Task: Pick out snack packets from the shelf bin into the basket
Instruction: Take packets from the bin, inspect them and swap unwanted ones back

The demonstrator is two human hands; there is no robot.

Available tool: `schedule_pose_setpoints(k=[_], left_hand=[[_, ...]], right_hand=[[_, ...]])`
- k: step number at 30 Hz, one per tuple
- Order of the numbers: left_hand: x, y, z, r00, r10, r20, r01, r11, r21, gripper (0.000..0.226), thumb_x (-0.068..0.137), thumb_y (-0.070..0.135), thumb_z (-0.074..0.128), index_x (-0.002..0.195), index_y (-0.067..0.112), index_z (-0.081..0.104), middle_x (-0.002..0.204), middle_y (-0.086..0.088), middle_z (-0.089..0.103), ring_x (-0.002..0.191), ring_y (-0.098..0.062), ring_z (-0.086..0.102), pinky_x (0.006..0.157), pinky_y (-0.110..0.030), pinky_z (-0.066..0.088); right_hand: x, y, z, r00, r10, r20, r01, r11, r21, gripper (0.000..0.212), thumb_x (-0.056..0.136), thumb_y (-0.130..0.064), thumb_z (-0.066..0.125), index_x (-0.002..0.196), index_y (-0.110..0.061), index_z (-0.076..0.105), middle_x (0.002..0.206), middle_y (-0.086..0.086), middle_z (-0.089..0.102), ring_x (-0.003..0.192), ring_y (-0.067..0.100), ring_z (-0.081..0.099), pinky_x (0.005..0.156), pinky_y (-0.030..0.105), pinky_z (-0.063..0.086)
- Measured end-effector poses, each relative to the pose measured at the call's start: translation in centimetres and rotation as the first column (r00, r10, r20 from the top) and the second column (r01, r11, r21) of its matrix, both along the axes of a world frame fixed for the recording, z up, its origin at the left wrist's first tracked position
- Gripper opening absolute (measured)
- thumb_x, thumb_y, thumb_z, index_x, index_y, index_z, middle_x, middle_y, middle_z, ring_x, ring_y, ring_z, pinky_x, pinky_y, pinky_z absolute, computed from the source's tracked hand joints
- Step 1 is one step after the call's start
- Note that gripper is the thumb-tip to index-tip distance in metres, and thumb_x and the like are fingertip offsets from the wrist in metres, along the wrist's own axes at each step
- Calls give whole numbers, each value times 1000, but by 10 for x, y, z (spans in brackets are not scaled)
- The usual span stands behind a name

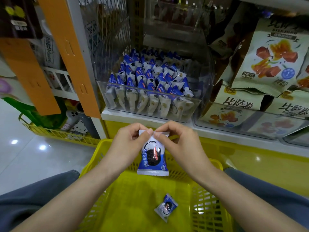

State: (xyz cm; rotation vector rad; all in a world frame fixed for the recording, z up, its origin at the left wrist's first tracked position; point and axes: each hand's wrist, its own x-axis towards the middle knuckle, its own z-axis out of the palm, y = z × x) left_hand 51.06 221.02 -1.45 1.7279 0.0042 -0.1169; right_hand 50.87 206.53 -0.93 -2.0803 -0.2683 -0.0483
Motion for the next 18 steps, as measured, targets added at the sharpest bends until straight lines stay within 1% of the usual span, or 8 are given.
schedule_pose_setpoints(k=[2,5,8,10,13,15,17,18], left_hand=[[0,-2,1,998,-11,-55,8,999,-49,20,90,13,54,71,11,60,64,-6,60,61,-12,53,57,-25,42],[1,-3,2,999,-16,-32,15,999,-44,16,91,13,53,78,7,61,72,-10,62,68,-16,56,63,-30,47],[1,-4,5,997,28,69,-29,999,24,8,90,9,54,85,11,60,85,-9,66,79,-19,64,75,-37,53],[2,-2,5,990,81,115,-89,994,69,10,88,6,57,86,16,57,88,-5,65,82,-23,65,74,-37,56],[3,1,6,990,77,120,-90,990,109,12,90,8,55,83,16,59,77,-4,61,75,-23,63,68,-33,55],[3,-2,8,999,53,2,-53,998,-29,20,95,18,46,85,13,62,76,-6,61,71,-18,63,63,-27,54],[3,-4,11,983,-11,-185,-39,964,-262,36,93,36,38,94,10,64,82,-10,65,74,-19,65,62,-25,56],[3,-3,12,970,-60,-235,-26,938,-347,46,89,45,37,100,9,64,88,-11,68,78,-20,67,64,-26,57]], right_hand=[[-1,-1,3,991,10,133,16,981,-193,4,83,-29,65,80,-31,63,71,-20,59,73,-1,55,61,15,42],[1,-4,5,981,15,192,38,962,-270,3,85,-31,62,83,-28,64,75,-18,60,72,0,52,60,16,35],[4,-9,8,973,-32,230,85,972,-221,5,87,-26,60,85,-24,63,80,-13,62,77,3,56,62,18,39],[6,-12,12,955,-97,281,144,977,-154,4,88,-24,59,86,-22,62,81,-11,62,79,4,57,62,16,43],[7,-18,20,916,-188,355,189,982,32,2,89,-19,59,89,-18,61,83,-9,60,77,1,56,64,11,43],[6,-19,23,895,-177,409,162,984,72,3,88,-17,60,90,-16,62,86,-6,60,79,2,57,68,11,44],[2,-18,20,884,-93,458,109,994,-8,4,87,-15,61,89,-14,64,89,-3,61,85,5,58,74,16,46],[0,-16,18,877,-33,480,80,994,-78,5,86,-15,62,88,-13,65,91,-2,61,88,8,57,76,19,47]])
